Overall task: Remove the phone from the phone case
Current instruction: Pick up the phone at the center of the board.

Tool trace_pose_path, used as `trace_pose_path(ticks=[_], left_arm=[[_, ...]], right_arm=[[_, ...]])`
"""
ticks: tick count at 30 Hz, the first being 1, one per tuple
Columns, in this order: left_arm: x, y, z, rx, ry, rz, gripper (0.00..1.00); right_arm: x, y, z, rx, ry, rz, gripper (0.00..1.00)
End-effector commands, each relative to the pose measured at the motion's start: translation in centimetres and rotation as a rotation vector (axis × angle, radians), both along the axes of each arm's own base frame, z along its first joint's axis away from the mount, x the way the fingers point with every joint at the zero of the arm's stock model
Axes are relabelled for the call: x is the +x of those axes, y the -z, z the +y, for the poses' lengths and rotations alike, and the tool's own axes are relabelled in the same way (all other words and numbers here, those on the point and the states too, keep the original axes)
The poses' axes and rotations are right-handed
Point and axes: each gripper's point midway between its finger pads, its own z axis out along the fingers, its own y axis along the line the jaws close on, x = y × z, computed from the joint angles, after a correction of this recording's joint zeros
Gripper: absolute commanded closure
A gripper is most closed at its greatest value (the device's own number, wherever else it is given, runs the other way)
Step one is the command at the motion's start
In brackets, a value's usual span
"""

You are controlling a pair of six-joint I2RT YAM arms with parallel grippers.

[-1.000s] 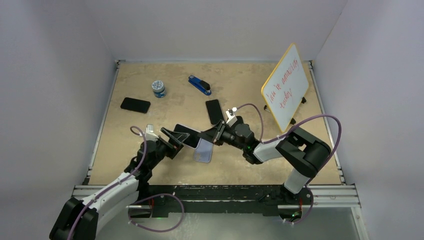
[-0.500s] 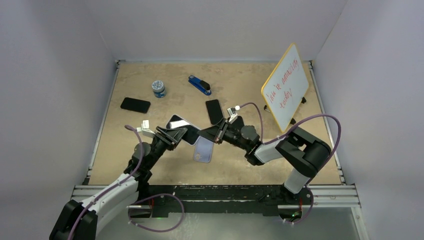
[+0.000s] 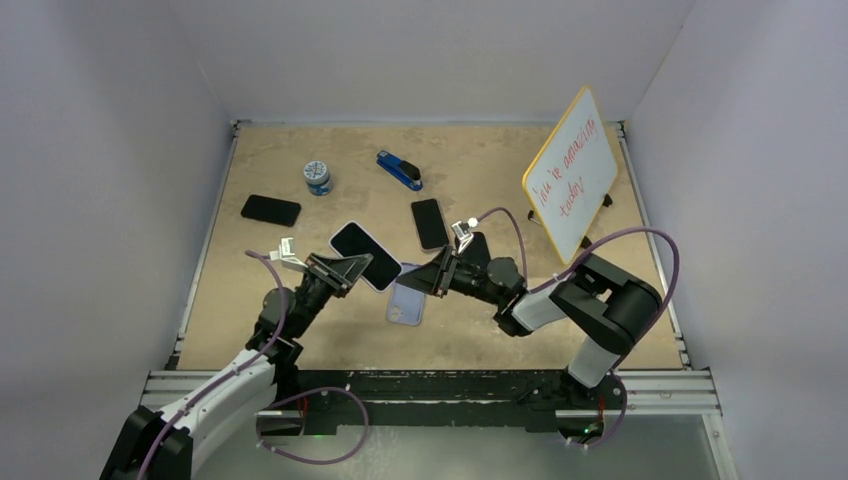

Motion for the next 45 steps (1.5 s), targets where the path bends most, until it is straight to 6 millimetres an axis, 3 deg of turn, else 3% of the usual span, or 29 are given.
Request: trace_pose_path(ticks=[1,8,16,20,30,40,45], left_arm=[[-0.1,-4.2,0.1,-0.070,0.000,-0.124,1.00],[-0.1,-6.5,0.0,-0.135,0.013,-0.165,1.00],[-0.1,-9.5,0.4,-0.222,0.001,-0.227,1.00],[-0.1,-10.6,0.8,-0.238,-0.016,-0.253,1.00],[-0.6,-12.4,0.9,-0.270,-0.008,-0.299,1.00],[-1.3,-13.8,0.6,-0.299,0.032,-0.332,1.00],[-1.5,-13.7,0.3,-0.306,0.055,-0.320,1.00]], right_arm=[[-2.0,-8.2,-0.7,0.211,-0.046,-0.355,0.54],[-2.1,-8.7,-0.1,0.187,-0.058,-0.406,0.48],[-1.8,-7.9,1.3,0.102,-0.005,-0.418,0.48],[-1.2,-7.4,1.0,0.038,0.080,-0.425,0.49],[-0.3,-7.5,0.6,-0.025,0.184,-0.436,0.49],[-0.6,-8.9,2.5,0.036,0.147,-0.446,0.50],[-0.9,-9.8,2.9,0.065,0.132,-0.491,0.55]])
